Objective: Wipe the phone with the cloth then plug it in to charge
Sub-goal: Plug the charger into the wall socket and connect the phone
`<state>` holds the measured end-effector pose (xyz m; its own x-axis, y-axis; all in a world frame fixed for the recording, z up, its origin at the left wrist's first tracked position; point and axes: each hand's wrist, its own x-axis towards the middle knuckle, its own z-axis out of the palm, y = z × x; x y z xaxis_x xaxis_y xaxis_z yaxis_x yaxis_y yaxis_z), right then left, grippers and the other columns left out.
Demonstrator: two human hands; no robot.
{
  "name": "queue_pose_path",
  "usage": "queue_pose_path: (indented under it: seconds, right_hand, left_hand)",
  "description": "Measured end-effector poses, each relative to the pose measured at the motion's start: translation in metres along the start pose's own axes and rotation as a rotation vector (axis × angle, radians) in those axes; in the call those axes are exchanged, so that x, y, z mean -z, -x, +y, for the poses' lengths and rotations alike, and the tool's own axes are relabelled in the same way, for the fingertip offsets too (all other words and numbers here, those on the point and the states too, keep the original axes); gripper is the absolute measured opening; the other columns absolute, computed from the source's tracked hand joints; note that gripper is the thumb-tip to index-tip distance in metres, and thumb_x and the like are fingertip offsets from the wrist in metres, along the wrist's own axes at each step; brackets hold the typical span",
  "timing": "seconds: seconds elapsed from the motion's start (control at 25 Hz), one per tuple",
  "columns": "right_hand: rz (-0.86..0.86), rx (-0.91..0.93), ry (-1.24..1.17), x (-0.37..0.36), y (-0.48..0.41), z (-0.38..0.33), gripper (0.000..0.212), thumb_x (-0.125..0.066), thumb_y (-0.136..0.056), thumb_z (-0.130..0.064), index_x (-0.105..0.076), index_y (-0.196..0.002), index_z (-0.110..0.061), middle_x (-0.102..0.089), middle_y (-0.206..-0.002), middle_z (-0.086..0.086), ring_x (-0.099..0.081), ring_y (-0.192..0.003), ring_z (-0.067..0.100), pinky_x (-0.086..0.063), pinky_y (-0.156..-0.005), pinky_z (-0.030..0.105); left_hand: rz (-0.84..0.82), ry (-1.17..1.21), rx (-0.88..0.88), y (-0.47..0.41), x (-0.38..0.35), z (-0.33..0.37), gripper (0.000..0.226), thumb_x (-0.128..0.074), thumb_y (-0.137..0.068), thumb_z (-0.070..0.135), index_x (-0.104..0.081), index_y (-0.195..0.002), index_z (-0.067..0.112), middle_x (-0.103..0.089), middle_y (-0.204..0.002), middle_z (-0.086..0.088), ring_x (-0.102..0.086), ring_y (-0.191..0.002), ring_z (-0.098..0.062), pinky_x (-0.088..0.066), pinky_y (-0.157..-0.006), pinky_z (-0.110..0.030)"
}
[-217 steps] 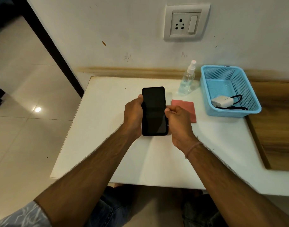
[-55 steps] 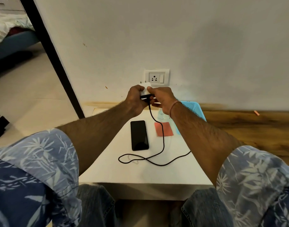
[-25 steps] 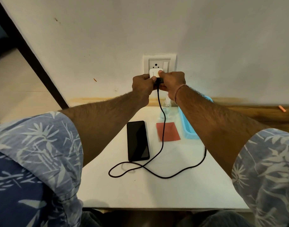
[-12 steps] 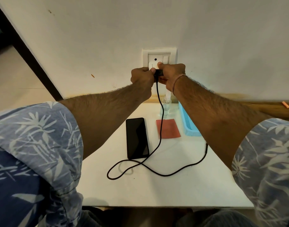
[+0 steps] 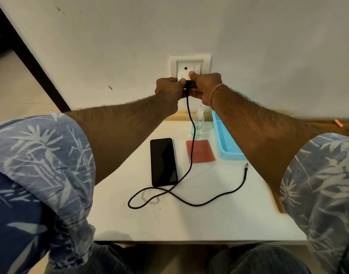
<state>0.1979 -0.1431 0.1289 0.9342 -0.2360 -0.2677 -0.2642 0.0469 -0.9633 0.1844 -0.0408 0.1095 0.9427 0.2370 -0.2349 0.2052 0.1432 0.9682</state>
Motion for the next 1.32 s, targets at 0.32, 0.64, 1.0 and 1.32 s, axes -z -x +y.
queue_pose_path:
  seconds: [0.32, 0.64, 1.0, 1.32]
  right_hand:
    - [-0.053, 0.461, 0.497, 0.096, 0.067, 0.02, 0.009, -0.07, -0.083, -0.025, -0.07, -0.088, -0.017, -0.071, -0.075, -0.003, -0.07, -0.061, 0.007, -0.055, -0.059, 0.017]
    - [-0.133, 0.354, 1.543, 0.197, 0.111, 0.14, 0.021, -0.06, -0.085, -0.035, -0.058, -0.08, -0.015, -0.067, -0.088, 0.003, -0.064, -0.085, 0.026, -0.05, -0.069, 0.029]
    - [0.097, -0.084, 1.223, 0.189, 0.102, 0.179, 0.031, -0.054, -0.09, -0.032, -0.056, -0.072, -0.007, -0.071, -0.084, 0.014, -0.064, -0.063, 0.023, -0.05, -0.054, 0.029]
    - [0.09, 0.166, 0.417, 0.18, 0.157, 0.143, 0.014, -0.075, -0.082, -0.017, -0.062, -0.081, -0.011, -0.07, -0.069, 0.006, -0.071, -0.058, 0.019, -0.061, -0.061, 0.037]
  left_hand:
    - [-0.257, -0.528, -0.178, 0.034, 0.065, -0.035, 0.038, -0.073, -0.088, 0.007, -0.065, -0.124, 0.005, -0.074, -0.106, -0.016, -0.07, -0.086, -0.023, -0.058, -0.088, -0.038]
    - [-1.111, -1.974, -0.774, 0.071, 0.131, -0.094, 0.102, -0.068, -0.071, -0.001, -0.022, -0.158, 0.026, -0.015, -0.166, -0.006, -0.014, -0.151, -0.03, -0.022, -0.121, -0.043]
    - [-1.188, -1.99, -0.984, 0.072, 0.113, -0.096, 0.081, -0.074, -0.078, 0.009, -0.038, -0.149, 0.024, -0.037, -0.155, -0.005, -0.029, -0.146, -0.028, -0.02, -0.121, -0.039]
    - [-0.894, -1.599, -0.774, 0.072, 0.138, -0.079, 0.085, -0.082, -0.072, 0.025, -0.041, -0.147, 0.02, -0.047, -0.142, -0.007, -0.045, -0.127, -0.026, -0.046, -0.096, -0.035]
